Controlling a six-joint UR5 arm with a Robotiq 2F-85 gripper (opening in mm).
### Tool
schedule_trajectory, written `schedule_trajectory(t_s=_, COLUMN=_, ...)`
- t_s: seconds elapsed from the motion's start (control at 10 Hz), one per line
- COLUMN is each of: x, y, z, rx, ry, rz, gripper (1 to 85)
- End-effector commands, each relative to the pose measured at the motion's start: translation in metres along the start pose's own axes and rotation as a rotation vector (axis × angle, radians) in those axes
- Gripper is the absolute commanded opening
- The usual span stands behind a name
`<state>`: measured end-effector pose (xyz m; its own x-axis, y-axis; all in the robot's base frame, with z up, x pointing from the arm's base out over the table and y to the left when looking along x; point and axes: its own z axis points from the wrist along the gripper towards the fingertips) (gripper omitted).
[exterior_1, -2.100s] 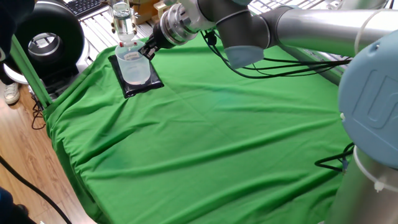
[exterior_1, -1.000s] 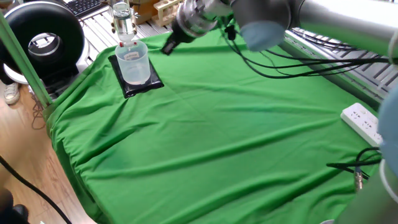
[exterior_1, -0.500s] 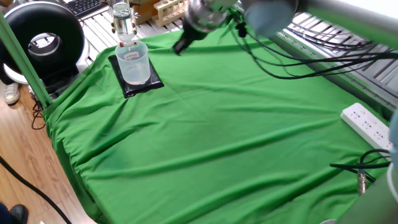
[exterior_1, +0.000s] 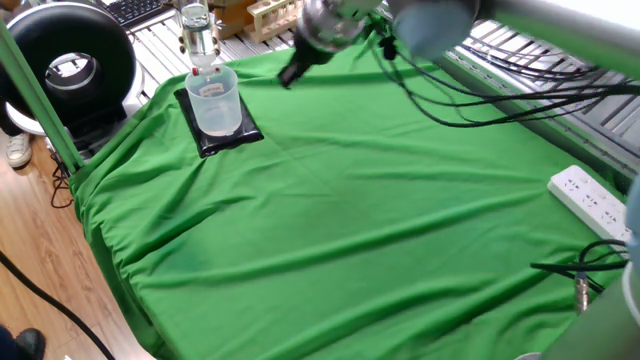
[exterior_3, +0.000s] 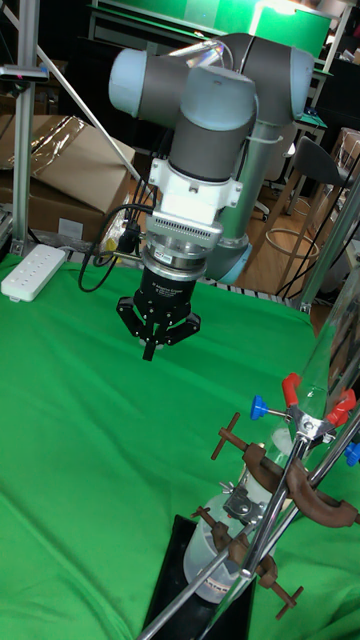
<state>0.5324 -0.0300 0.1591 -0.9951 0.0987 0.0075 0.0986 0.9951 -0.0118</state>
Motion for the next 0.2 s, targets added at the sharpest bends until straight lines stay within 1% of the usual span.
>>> schedule_trajectory(t_s=0.0, x=0.0039, y=-0.0015, z=-0.0065, rx=0.039, ry=0.027, rz=0.02, gripper=1.3)
schedule_trajectory(t_s=0.1, x=0.002, y=0.0008, z=-0.0072, rx=0.032, ry=0.02, rz=0.019, gripper=1.3)
